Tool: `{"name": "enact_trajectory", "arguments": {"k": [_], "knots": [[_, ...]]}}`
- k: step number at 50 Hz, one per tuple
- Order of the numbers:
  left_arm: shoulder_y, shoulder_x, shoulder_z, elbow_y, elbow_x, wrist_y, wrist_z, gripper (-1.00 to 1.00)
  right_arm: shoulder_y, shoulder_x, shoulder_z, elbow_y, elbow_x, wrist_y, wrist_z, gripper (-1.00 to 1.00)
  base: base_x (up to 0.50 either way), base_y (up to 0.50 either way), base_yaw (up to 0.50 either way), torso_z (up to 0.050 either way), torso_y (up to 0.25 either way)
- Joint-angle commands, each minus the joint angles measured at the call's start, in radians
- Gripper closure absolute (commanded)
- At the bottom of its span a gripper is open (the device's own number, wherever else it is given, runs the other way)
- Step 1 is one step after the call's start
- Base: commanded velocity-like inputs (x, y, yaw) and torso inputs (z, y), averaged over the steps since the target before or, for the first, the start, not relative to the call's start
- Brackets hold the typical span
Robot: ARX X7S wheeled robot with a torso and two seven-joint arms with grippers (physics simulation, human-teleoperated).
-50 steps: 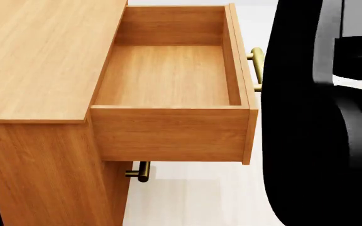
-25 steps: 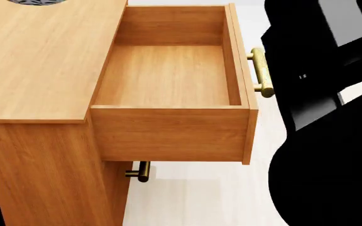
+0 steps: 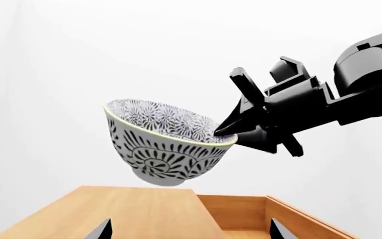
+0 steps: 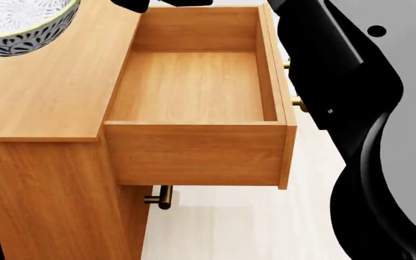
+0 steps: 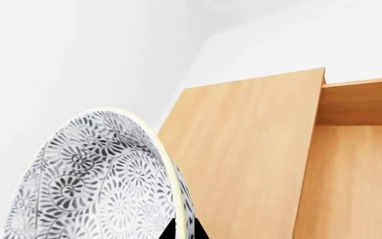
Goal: Put the bowl on top of the cabinet.
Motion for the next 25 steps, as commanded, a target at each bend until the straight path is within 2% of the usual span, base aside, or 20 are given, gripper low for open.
{"name": "enact_trajectory", "arguments": {"k": [1,3,9,13,25], "knots": [[-0.01,-0.005,0.018,-0.006,0.002,0.015,-0.003,-1.0,-0.028,0.0,0.009,-0.053,0.074,-0.006,0.044,1.0,0.0,0.0,0.0,0.0,0.0],[-0.015,-0.007,0.019,-0.002,-0.001,0.015,-0.006,-1.0,-0.034,0.0,0.016,-0.06,0.072,-0.025,0.01,1.0,0.0,0.0,0.0,0.0,0.0],[-0.017,-0.007,0.028,-0.006,0.003,0.021,-0.006,-1.0,-0.052,0.0,0.019,-0.064,0.095,-0.04,0.035,1.0,0.0,0.0,0.0,0.0,0.002],[-0.024,-0.006,0.033,-0.005,0.0,0.019,-0.008,-1.0,-0.08,0.0,0.023,-0.053,0.143,-0.093,0.115,1.0,0.0,0.0,0.0,0.0,0.0],[-0.02,-0.001,0.045,-0.024,0.006,0.033,-0.001,-1.0,-0.089,0.0,0.027,-0.055,0.179,-0.134,0.196,1.0,0.0,0.0,0.0,0.0,0.0]]}}
